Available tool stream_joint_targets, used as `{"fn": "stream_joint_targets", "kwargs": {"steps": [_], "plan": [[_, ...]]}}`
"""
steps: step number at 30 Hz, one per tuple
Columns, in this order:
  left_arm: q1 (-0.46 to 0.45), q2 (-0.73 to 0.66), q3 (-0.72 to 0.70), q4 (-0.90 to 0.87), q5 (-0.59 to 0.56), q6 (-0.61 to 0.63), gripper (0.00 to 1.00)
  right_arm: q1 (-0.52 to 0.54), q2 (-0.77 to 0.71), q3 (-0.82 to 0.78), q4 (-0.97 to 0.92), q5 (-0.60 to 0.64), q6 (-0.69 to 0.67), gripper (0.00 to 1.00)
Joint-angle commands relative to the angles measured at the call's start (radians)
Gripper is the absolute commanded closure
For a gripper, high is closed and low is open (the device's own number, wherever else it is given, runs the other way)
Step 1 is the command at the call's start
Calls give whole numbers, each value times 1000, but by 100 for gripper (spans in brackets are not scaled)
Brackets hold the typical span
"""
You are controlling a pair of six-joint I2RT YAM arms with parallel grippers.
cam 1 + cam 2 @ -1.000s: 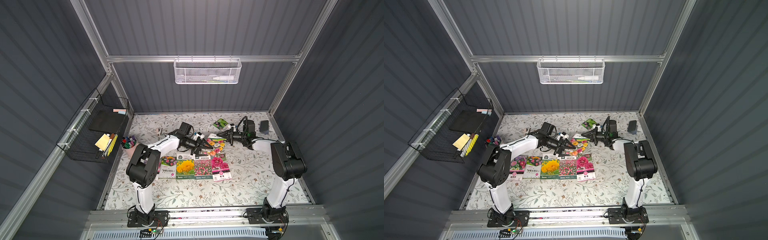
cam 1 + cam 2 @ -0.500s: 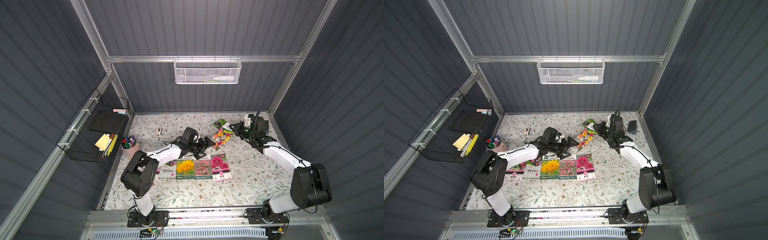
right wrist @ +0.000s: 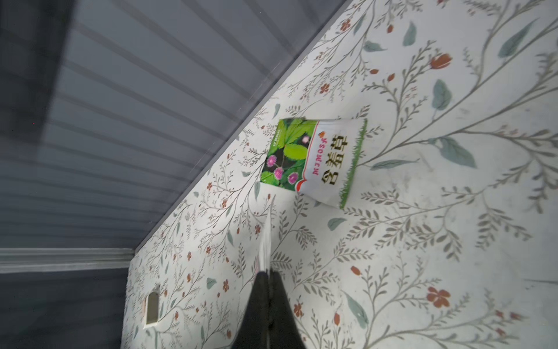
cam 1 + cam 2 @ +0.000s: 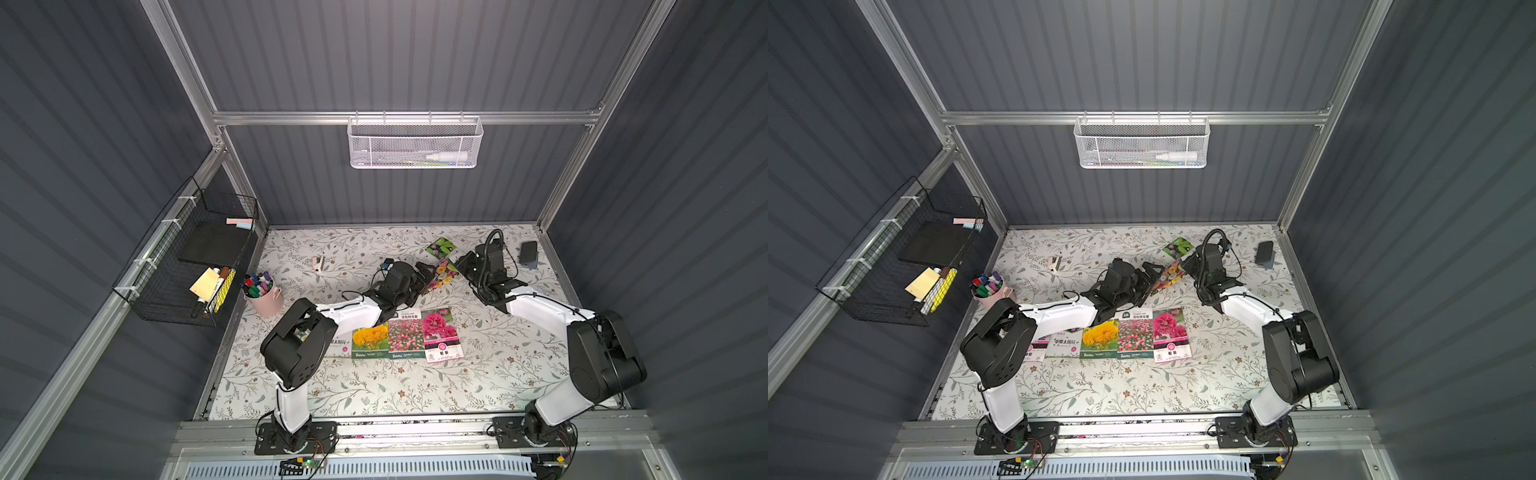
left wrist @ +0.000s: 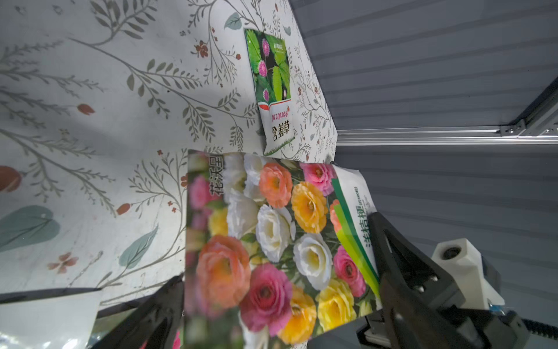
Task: Arrange the seed packets in a row
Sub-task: Pick up the seed packet from the center of the board.
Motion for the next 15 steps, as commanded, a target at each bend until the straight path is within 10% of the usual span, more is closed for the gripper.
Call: {"fn": "stream_joint_targets", "kwargs": {"steps": [1, 15], "plan": [[-25, -25, -12, 23, -74, -5, 1, -9, 3, 26, 62, 111, -20, 100], [-94, 150, 148, 137, -199, -43, 0, -8, 58, 79, 61, 55, 117, 100]]}}
